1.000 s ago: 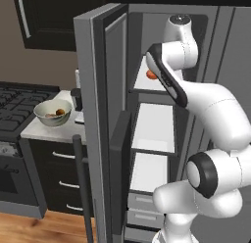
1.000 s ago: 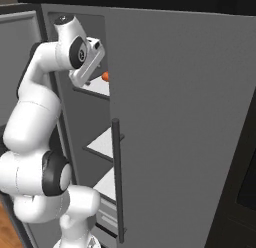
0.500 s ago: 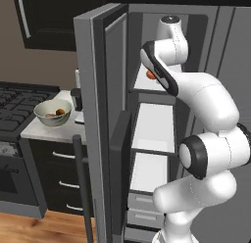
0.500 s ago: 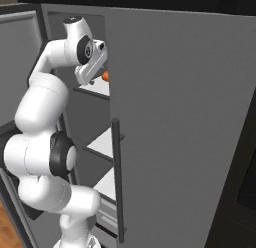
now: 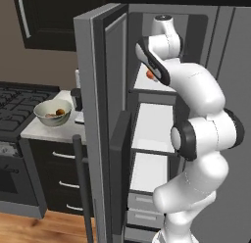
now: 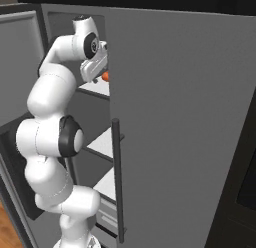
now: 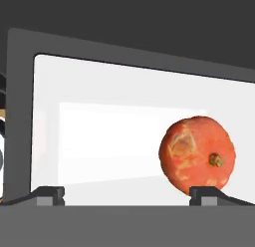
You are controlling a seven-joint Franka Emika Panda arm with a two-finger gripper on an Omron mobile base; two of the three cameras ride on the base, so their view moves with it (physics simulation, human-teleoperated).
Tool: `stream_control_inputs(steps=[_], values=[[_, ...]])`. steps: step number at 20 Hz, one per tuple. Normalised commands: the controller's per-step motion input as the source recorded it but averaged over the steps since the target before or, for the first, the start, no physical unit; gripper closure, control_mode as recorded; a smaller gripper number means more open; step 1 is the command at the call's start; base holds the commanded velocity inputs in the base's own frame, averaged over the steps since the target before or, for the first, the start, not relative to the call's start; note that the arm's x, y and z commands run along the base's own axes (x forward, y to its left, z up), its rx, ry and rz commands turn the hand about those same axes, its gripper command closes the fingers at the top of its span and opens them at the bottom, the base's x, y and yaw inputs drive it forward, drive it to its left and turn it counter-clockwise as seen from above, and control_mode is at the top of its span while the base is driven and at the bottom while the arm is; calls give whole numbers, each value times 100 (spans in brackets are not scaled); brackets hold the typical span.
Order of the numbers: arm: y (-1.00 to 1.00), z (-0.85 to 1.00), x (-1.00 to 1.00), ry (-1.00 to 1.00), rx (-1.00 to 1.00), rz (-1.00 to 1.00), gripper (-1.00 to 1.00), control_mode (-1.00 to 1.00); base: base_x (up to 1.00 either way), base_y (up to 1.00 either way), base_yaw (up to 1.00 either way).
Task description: Take the potato, mango, and squash from the freezer and place them in the bowl on the counter.
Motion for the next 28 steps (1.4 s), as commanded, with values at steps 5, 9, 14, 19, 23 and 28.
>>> stream_control_inputs(steps=[5, 9, 14, 19, 23, 28], values=[[0, -11, 38, 6, 0, 0, -100, -100, 0, 0, 0], [0, -20, 31, 0, 0, 0, -100, -100, 0, 0, 0], [-1, -24, 33, 0, 0, 0, -100, -100, 0, 0, 0], [-8, -27, 25, 0, 0, 0, -100, -100, 0, 0, 0], [-24, -29, 0, 0, 0, 0, -100, -100, 0, 0, 0], [-31, -37, 2, 0, 0, 0, -100, -100, 0, 0, 0]])
